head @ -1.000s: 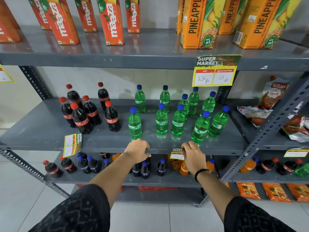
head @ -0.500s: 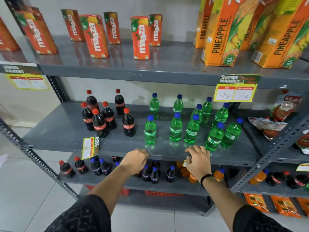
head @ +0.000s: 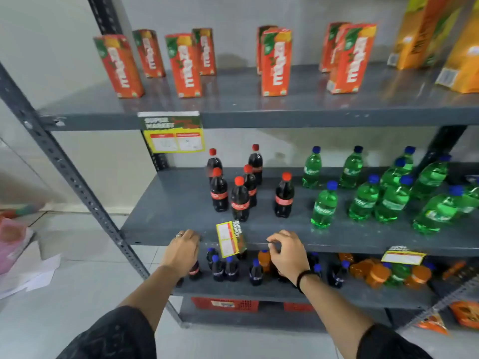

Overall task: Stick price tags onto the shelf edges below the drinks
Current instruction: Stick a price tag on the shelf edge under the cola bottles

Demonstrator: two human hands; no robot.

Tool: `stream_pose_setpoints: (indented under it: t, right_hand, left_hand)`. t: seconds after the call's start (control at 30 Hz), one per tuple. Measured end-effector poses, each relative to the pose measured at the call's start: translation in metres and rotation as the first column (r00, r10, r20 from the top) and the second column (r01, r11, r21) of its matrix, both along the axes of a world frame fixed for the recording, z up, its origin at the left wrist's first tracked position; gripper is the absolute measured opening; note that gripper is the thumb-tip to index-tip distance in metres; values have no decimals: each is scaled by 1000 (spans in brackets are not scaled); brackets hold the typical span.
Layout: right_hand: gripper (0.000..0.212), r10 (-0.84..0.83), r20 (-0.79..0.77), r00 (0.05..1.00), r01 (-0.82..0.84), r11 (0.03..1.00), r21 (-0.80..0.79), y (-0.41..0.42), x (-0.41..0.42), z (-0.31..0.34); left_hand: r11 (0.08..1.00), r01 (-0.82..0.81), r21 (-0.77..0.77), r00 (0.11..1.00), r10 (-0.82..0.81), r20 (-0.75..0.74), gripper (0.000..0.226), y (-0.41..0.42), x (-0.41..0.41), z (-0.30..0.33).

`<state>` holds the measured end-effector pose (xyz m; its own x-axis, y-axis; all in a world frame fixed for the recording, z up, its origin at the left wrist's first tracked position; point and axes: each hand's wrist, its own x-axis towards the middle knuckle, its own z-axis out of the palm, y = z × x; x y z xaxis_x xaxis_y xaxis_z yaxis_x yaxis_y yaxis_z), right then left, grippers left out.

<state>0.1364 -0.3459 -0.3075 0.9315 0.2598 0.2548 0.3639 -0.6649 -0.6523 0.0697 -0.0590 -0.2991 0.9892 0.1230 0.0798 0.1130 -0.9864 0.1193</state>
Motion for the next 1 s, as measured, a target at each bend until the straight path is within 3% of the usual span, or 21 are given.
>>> stream_pose_setpoints:
  t: [0.1, 0.27, 0.4, 0.6, 0.7, 0.8, 1.0]
  right_hand:
    - [24, -114, -195, 974, 120, 993, 18, 57, -5, 0]
    - [47, -252, -293, 922, 228, 967, -114, 97, -4, 9]
    - [33, -302, -343, 889, 261, 952, -161, 113, 0, 16]
    - [10, -389, -442, 808, 428, 904, -13, 123, -1, 12]
    - [6, -309, -467, 829, 402, 909, 110, 125, -3, 13]
    - [14, -208, -422, 882, 304, 936, 175, 127, -9, 17]
    - [9, -82, -241, 967, 79, 997, -20, 113, -19, 9]
  left_hand:
    - [999, 34, 7, 996, -34, -83, 42, 36, -4, -10]
    - [993, 115, 37, 966, -103, -236, 60, 69, -8, -18]
    - [990, 144, 0, 955, -139, -263, 65, 72, -4, -16]
    - [987, 153, -57, 954, -162, -253, 59, 74, 6, -8]
    - [985, 166, -52, 947, -174, -268, 59, 77, 7, -6]
    - [984, 163, -66, 943, -175, -282, 61, 78, 8, -8]
    - [977, 165, -134, 937, -198, -289, 65, 82, 9, -12]
